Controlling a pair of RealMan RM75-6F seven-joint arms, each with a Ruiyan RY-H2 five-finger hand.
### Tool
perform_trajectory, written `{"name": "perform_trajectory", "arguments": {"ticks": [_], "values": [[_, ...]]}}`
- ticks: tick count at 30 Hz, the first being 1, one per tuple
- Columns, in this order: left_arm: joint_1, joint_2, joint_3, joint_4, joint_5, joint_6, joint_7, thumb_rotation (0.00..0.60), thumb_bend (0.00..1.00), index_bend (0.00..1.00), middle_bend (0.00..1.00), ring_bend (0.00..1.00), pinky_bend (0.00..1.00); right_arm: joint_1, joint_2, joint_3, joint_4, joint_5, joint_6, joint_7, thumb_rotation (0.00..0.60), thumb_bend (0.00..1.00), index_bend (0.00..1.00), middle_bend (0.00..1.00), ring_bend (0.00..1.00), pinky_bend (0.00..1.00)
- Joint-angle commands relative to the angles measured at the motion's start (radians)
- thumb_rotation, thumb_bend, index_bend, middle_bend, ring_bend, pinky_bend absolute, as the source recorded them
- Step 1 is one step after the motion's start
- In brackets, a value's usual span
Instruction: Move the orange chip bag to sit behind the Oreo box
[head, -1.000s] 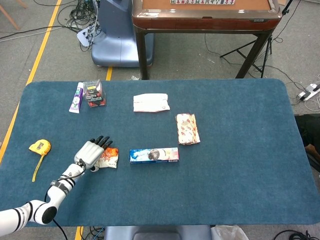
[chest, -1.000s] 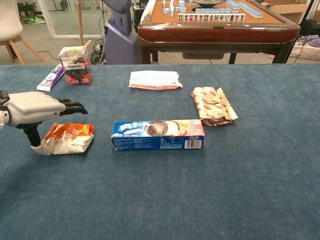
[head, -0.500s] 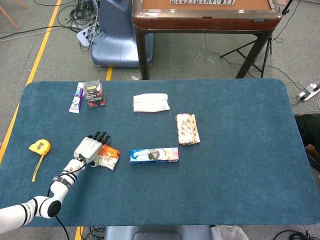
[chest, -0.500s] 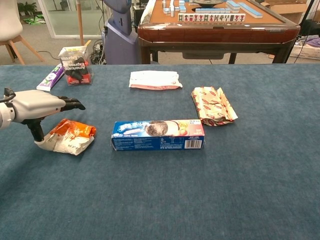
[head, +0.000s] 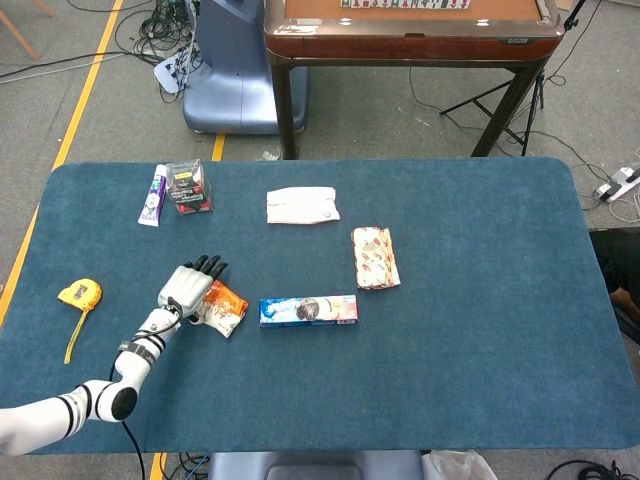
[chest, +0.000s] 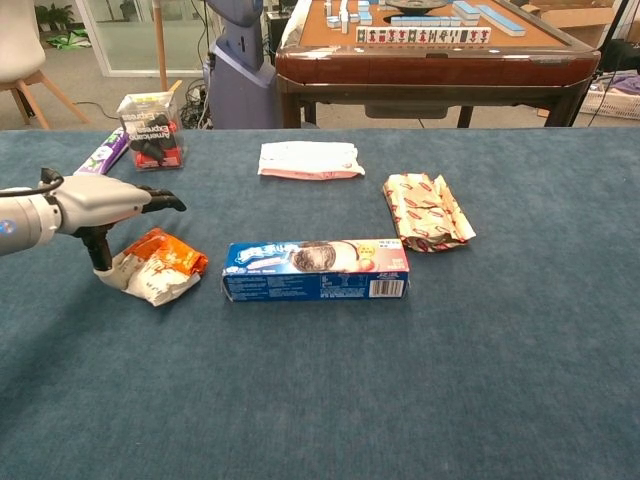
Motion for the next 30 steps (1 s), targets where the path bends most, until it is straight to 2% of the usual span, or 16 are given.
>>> {"name": "perform_trajectory", "arguments": {"ticks": [1,13,23,27,30], "values": [[-0.004,0.001,-0.001,0.001,-0.005,0.005,0.004,0.600,0.04,0.00,0.00,0.00,0.21,0.000,0.001,0.000,0.001,0.001,-0.002,0.002,0.600,0.00,0.32,0.40,0.34,0.49],[-0.036,-0.022,-0.028,0.039,-0.085,-0.029,-0.014,0.600,0.04,0.00,0.00,0.00,0.21,0.001,0.000,-0.001,0.001,-0.001,-0.003,0.000,0.600,0.00,0.32,0.40,0.34,0.49],[-0.057,-0.073,-0.042,0.122,-0.084,-0.021,-0.040,0.600,0.04,0.00,0.00,0.00,0.21,-0.001,0.002,0.000,0.003,0.003,-0.002,0.008,0.600,0.00,0.32,0.40,0.34,0.49],[-0.046,-0.036,-0.026,0.080,-0.074,0.003,-0.020,0.600,0.04,0.00,0.00,0.00,0.21,-0.001,0.002,0.000,0.004,0.003,-0.004,0.009,0.600,0.00,0.32,0.40,0.34,0.49],[-0.033,0.011,-0.011,0.006,-0.077,0.031,0.012,0.600,0.04,0.00,0.00,0.00,0.21,0.000,0.001,-0.001,0.003,0.001,-0.005,0.007,0.600,0.00,0.32,0.40,0.34,0.49]]}}
